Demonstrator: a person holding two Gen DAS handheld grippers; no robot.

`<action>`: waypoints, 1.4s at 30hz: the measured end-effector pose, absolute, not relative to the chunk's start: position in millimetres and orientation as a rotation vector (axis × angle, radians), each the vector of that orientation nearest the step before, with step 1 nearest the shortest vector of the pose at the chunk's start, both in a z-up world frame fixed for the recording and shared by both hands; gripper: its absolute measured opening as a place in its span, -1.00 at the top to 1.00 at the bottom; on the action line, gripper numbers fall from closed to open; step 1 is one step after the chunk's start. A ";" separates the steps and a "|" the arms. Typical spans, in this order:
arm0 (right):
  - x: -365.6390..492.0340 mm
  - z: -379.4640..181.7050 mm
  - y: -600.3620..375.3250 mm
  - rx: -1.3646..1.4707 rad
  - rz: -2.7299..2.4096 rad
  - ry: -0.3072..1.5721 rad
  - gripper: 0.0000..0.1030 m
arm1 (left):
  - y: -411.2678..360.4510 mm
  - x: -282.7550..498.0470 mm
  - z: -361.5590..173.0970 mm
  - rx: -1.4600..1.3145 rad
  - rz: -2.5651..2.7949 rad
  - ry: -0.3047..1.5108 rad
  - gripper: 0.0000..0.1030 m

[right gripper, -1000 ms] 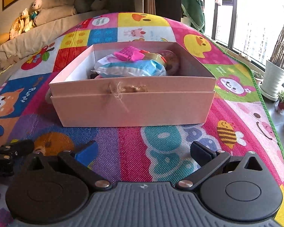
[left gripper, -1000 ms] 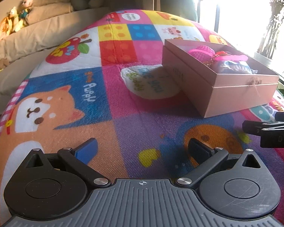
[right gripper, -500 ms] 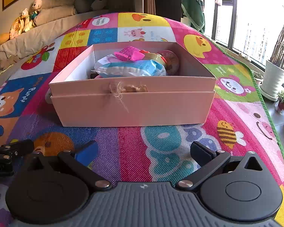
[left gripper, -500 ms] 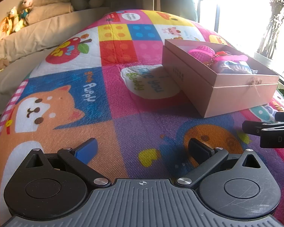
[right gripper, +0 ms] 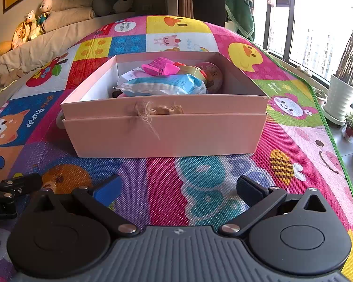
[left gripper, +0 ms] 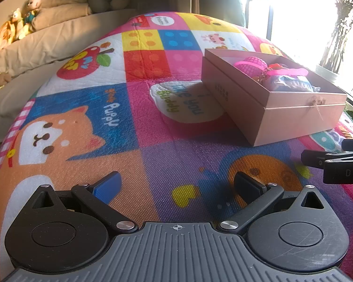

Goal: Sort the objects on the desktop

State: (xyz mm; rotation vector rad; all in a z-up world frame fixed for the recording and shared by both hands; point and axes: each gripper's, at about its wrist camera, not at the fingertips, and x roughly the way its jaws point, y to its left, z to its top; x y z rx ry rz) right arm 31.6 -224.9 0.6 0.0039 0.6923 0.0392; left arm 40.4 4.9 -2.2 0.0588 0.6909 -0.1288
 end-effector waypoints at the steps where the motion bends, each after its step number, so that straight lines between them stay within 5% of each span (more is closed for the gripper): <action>1: 31.5 0.7 -225.4 0.003 0.039 0.692 -1.00 | 5.3 39.7 -2.4 0.059 -0.129 0.691 -1.00; 42: 30.6 0.5 -225.6 0.004 0.040 0.692 -1.00 | 6.1 39.6 -2.6 0.058 -0.130 0.691 -1.00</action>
